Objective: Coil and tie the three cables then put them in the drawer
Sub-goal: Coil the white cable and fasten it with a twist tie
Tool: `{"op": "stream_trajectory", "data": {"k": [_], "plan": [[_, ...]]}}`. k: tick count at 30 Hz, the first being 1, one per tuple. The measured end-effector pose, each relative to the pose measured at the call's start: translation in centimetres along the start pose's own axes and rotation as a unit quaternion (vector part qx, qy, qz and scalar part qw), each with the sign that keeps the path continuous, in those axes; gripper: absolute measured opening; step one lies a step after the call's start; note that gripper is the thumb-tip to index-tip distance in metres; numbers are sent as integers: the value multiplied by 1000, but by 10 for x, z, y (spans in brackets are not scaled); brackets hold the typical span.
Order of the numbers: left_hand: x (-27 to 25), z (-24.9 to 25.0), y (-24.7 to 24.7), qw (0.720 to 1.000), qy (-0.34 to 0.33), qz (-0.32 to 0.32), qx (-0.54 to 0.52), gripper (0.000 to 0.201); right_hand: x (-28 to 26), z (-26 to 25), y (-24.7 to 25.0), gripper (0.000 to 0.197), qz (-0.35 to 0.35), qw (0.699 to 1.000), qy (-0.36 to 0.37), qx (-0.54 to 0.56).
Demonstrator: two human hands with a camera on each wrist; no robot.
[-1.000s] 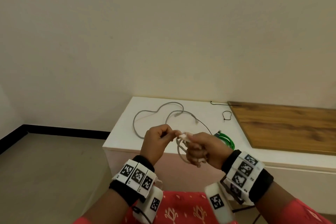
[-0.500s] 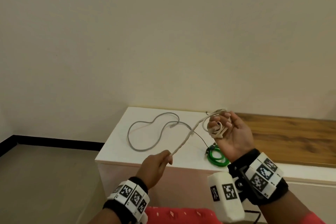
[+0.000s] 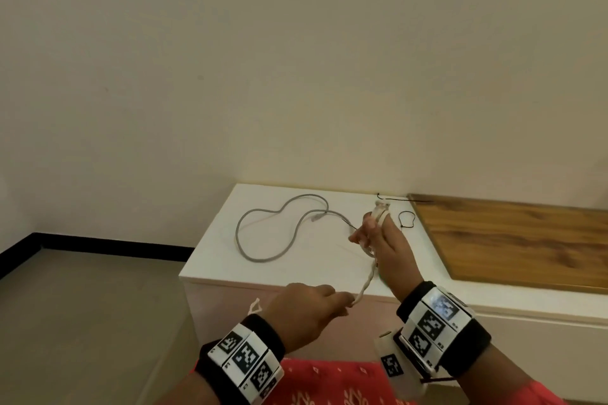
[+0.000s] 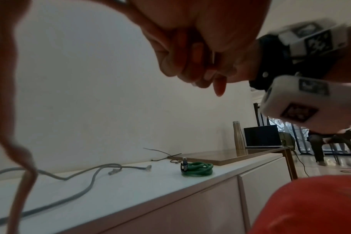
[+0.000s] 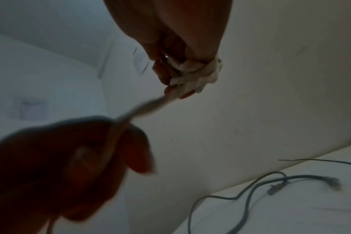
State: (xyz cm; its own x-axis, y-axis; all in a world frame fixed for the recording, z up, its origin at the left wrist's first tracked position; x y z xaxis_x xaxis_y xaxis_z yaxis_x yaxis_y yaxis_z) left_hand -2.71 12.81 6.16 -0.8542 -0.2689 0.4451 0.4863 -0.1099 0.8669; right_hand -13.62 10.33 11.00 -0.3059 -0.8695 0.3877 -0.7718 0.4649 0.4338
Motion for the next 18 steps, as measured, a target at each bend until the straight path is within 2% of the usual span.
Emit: {"op": "stream_trajectory", "data": {"k": [2, 5, 6, 8, 10, 12, 14, 16, 18], "plan": [[0, 6, 5, 998, -41, 9, 36, 20, -5, -4, -10, 26, -23, 991, 37, -125], [-2, 13, 19, 993, -77, 36, 77, 24, -15, -13, -31, 46, -93, 954, 97, -269], [-2, 13, 25, 991, -83, 53, 85, 24, -19, -12, -41, 46, -132, 938, 103, -305], [-3, 10, 37, 988, -82, 87, 95, 19, -26, -3, -57, 33, -208, 906, 102, -354], [-2, 4, 47, 985, -71, 113, 105, 18, -33, 4, -68, 24, -268, 897, 88, -339], [-1, -7, 53, 984, -56, 131, 103, 27, -36, 11, -72, 30, -310, 911, 44, -267], [-3, -23, 59, 987, -7, 144, 76, 46, -39, 14, -75, 41, -337, 930, -13, -150], [-4, -41, 61, 988, 45, 148, 20, 60, -42, 12, -78, 48, -353, 931, -46, -81], [-3, -56, 57, 984, 75, 141, -78, 67, -44, 12, -79, 47, -362, 929, -70, -41]]}}
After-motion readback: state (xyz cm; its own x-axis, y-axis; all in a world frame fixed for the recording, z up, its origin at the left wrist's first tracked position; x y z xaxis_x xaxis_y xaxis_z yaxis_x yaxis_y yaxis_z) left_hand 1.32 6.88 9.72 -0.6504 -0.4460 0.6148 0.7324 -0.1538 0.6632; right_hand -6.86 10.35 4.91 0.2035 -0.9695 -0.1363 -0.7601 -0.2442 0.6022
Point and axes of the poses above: each hand's wrist, its own x-axis towards the middle knuckle, its own y-axis out of the back of the hand, z = x × y, the point moved 10 cm from there along x, towards the middle knuckle, and after that the axes turned 14 degrees about -x, right-handed, at the moved point
